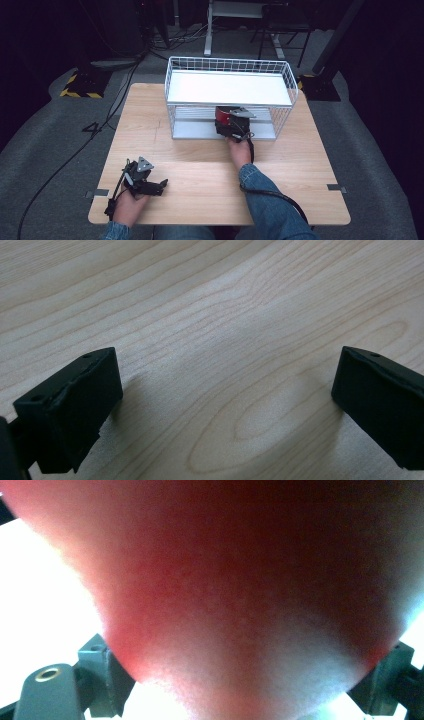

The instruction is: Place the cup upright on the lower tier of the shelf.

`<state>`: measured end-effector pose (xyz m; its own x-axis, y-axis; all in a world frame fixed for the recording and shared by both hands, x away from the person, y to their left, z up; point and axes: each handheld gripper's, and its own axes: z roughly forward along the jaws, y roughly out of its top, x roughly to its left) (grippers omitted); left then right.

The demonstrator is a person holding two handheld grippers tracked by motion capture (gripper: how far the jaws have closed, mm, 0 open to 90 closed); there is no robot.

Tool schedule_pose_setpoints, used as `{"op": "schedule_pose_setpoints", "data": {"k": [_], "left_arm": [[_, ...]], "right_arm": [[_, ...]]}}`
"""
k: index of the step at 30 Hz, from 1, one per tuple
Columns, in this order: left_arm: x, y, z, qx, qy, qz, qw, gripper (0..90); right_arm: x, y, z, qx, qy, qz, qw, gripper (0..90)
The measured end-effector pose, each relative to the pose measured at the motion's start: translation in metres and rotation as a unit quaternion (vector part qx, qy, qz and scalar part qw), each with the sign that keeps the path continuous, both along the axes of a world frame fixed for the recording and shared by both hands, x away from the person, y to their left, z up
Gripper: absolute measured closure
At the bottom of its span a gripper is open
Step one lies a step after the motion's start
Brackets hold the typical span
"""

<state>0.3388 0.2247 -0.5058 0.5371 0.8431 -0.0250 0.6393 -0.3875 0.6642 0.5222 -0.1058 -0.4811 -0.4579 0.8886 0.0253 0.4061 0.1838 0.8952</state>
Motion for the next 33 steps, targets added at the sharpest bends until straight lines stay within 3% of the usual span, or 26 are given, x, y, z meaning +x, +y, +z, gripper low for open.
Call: {"op": "schedule_pose_setpoints", "data": {"k": [7, 17, 27, 28, 29, 33], "left_arm": [[0.000, 0.000, 0.000, 0.000, 0.000, 0.000, 1.0000, 0.3], [0.000, 0.000, 0.000, 0.000, 0.000, 0.000, 1.0000, 0.3], [0.001, -0.002, 0.000, 0.000, -0.003, 0.003, 1.0000, 0.5], [0.000, -0.002, 0.000, -0.001, -0.001, 0.002, 1.0000, 0.5], [0.000, -0.002, 0.000, 0.000, -0.002, 0.001, 1.0000, 0.5], [0.000, -0.002, 0.000, -0.002, -0.001, 0.001, 1.0000, 0.5]], "right_arm": [[0.001, -0.002, 0.000, 0.010, 0.004, 0.008, 0.9999, 14.8], [0.000, -0.003, 0.001, -0.001, 0.001, 0.012, 0.9999, 14.5], [-0.012, -0.013, 0.007, 0.000, 0.013, 0.016, 0.9998, 13.6], [-0.012, -0.013, 0.007, -0.002, 0.013, 0.017, 0.9998, 12.9], [-0.014, -0.014, 0.008, -0.015, 0.002, 0.012, 0.9998, 4.4], [-0.018, -0.014, 0.012, -0.027, -0.006, 0.012, 0.9995, 0.0]]}}
